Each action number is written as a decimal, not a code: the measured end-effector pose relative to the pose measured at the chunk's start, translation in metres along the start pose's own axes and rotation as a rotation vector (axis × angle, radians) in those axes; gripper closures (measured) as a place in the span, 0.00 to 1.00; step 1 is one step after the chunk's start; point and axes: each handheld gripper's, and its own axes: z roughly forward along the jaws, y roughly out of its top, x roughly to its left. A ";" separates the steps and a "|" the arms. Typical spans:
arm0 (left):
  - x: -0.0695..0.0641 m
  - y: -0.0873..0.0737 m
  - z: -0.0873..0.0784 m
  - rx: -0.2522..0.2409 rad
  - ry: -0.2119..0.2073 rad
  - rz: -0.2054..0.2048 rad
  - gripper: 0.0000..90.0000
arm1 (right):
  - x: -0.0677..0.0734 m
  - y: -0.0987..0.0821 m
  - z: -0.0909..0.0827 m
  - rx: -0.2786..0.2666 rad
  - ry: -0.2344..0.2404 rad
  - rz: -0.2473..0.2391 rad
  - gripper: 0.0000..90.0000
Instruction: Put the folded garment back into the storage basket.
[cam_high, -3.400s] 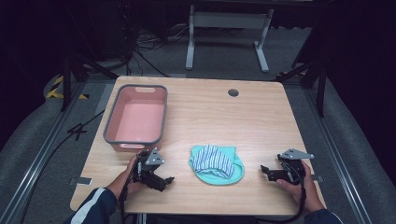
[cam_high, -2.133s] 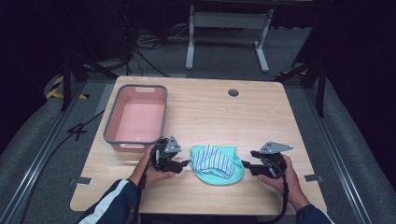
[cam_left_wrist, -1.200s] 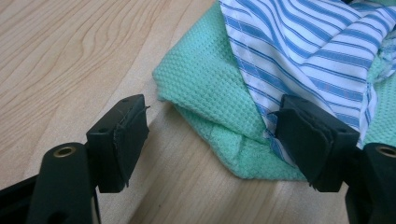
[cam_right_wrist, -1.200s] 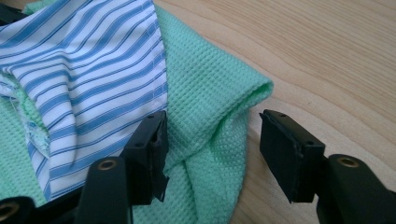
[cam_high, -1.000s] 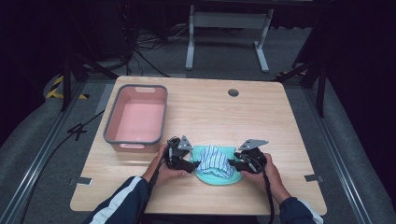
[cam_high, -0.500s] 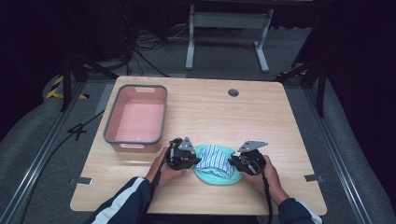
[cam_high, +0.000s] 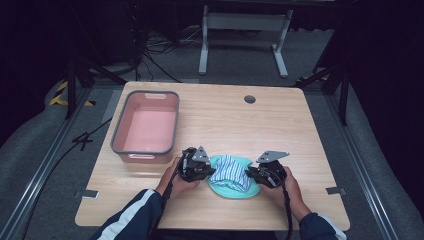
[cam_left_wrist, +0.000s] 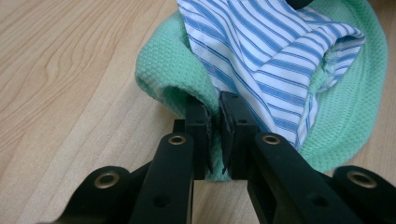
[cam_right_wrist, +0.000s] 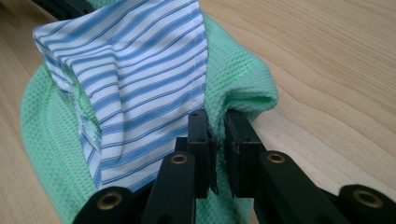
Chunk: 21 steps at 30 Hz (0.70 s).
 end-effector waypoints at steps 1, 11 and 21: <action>0.000 0.000 -0.001 0.000 -0.001 0.002 0.92 | 0.000 0.000 0.000 0.000 0.000 0.000 0.91; -0.002 0.004 -0.005 -0.005 0.007 0.009 0.92 | 0.001 0.001 -0.005 -0.014 0.001 0.000 0.91; -0.002 0.007 -0.009 -0.014 0.007 0.010 0.92 | 0.001 0.004 -0.009 -0.027 0.007 0.008 0.91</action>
